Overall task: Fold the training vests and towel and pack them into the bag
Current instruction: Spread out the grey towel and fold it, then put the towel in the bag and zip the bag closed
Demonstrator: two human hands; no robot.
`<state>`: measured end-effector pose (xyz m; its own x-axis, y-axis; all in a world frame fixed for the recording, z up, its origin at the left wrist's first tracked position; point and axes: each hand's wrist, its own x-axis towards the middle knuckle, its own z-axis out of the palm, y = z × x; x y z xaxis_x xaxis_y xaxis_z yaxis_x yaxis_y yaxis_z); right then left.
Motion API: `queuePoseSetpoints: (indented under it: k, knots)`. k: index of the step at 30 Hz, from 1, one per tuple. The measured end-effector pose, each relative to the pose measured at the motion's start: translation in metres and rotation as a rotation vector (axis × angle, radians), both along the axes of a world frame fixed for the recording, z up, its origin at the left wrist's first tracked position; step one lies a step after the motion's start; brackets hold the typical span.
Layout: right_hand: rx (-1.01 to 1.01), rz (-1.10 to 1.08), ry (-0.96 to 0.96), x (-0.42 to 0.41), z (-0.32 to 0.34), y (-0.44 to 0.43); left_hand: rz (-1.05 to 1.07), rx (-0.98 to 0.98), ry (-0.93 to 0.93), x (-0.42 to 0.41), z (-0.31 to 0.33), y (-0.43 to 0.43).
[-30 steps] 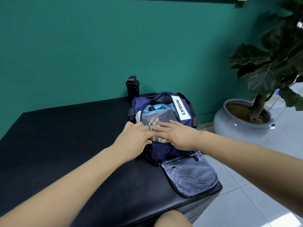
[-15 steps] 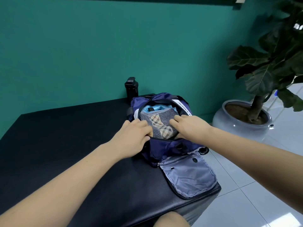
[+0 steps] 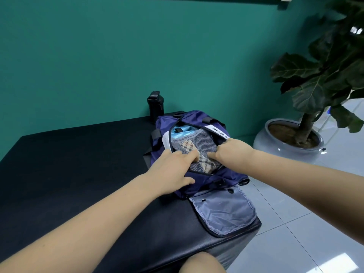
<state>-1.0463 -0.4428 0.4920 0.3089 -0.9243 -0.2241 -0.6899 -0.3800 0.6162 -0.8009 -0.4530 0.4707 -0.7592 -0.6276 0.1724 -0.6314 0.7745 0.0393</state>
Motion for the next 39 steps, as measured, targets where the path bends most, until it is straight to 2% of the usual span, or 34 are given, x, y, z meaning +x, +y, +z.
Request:
queuePoseSetpoints:
  k: [5, 6, 9, 12, 15, 21, 29, 39]
  knots:
    - [-0.052, 0.042, 0.055, -0.001, 0.018, 0.002, 0.090, -0.050, -0.224, -0.005, 0.001, -0.013]
    - [-0.053, 0.034, 0.045, 0.000, 0.022, -0.001, 0.082, -0.044, -0.224, -0.004, 0.003, -0.014]
    - [-0.069, 0.006, -0.118, 0.006, 0.034, -0.018, 0.069, 0.036, -0.011, 0.009, 0.009, -0.023]
    - [-0.108, -0.024, -0.396, 0.025, 0.044, -0.038, 0.142, 0.130, 0.317, 0.038, 0.004, -0.037]
    - [-0.140, -0.119, -0.713, 0.052, 0.042, -0.068, 0.267, 0.179, 0.524, 0.077, -0.015, -0.055]
    - [-0.214, -0.271, -1.007, 0.102, 0.027, -0.165, 0.520, 0.319, 0.671, 0.143, -0.069, -0.089]
    - [-0.271, -0.435, -1.096, 0.139, -0.005, -0.309, 0.614, 0.380, 0.804, 0.173, -0.139, -0.126]
    - [-0.295, -0.540, -1.190, 0.153, -0.045, -0.415, 0.567, 0.411, 0.834, 0.181, -0.148, -0.136]
